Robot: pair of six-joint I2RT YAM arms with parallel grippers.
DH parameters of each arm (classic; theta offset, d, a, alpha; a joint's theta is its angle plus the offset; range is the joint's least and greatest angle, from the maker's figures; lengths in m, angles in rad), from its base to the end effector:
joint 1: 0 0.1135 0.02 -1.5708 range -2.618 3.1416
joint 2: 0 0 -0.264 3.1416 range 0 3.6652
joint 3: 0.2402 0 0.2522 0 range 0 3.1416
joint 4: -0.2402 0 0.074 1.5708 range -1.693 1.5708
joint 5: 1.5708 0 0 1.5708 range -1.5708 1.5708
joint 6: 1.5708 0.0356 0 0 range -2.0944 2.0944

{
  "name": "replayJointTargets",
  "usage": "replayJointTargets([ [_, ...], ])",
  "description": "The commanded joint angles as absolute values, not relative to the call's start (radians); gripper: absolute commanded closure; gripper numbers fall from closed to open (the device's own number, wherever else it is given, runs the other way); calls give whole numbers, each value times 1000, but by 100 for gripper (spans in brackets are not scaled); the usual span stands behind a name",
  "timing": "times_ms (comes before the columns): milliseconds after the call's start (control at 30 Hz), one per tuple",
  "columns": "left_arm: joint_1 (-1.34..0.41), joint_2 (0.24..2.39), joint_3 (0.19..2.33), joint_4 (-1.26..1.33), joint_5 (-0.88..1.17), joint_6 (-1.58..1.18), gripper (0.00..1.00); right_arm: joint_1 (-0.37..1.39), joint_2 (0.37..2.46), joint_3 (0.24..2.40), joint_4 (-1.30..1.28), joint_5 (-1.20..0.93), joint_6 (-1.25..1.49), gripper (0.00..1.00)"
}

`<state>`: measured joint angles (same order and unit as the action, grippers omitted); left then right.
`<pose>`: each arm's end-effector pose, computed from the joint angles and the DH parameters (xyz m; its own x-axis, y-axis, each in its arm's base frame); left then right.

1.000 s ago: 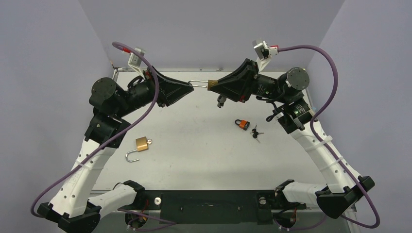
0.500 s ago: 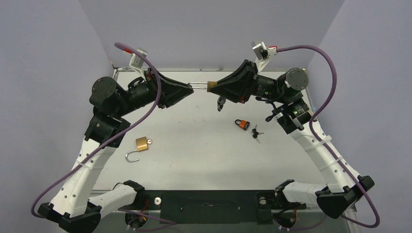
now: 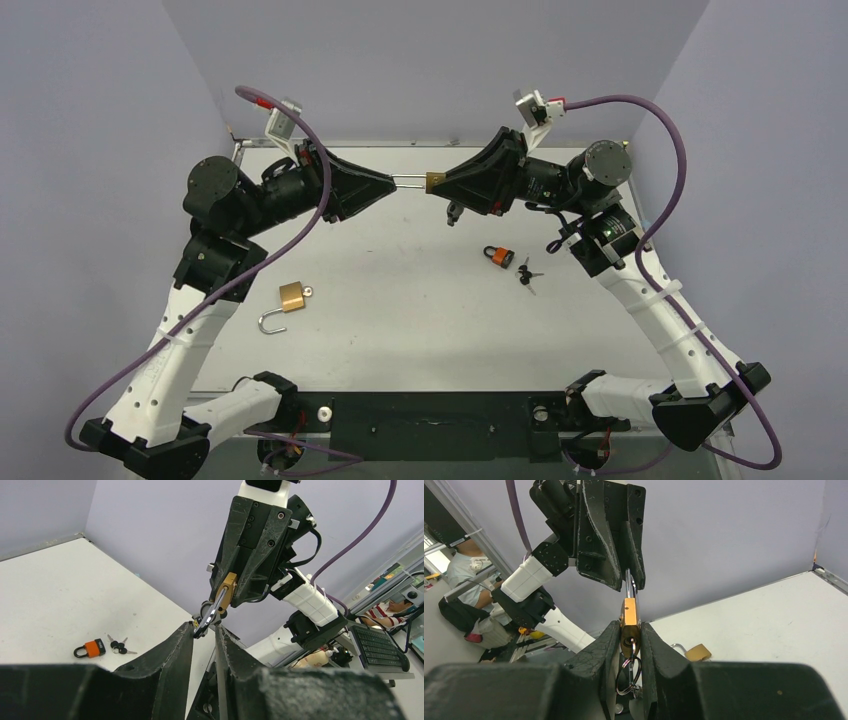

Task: Lock with the key
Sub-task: Lock the lock.

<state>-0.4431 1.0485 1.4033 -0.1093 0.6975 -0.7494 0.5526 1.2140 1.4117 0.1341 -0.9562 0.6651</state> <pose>0.1667 -0.1044 0.5083 -0.4465 -0.3660 -0.8165 0.8022 0.2404 -0.5465 0.1938 0.1537 0.4986 -0.3744 0.1872 -0.9082 -0.9266 -0.0384 0.3741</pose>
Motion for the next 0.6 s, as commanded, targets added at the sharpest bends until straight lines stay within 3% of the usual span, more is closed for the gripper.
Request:
replayJointTargets([
  [0,-436,1050,1441,-67,726,-749,82,562,1181,1418,168,-960,647,100],
  [233,-436,1050,1431,-74,716,-737,100,569,1186,1419,158,-964,642,100],
  [567,-440,1047,1393,-21,725,-734,100,609,1189,1409,147,-926,642,100],
])
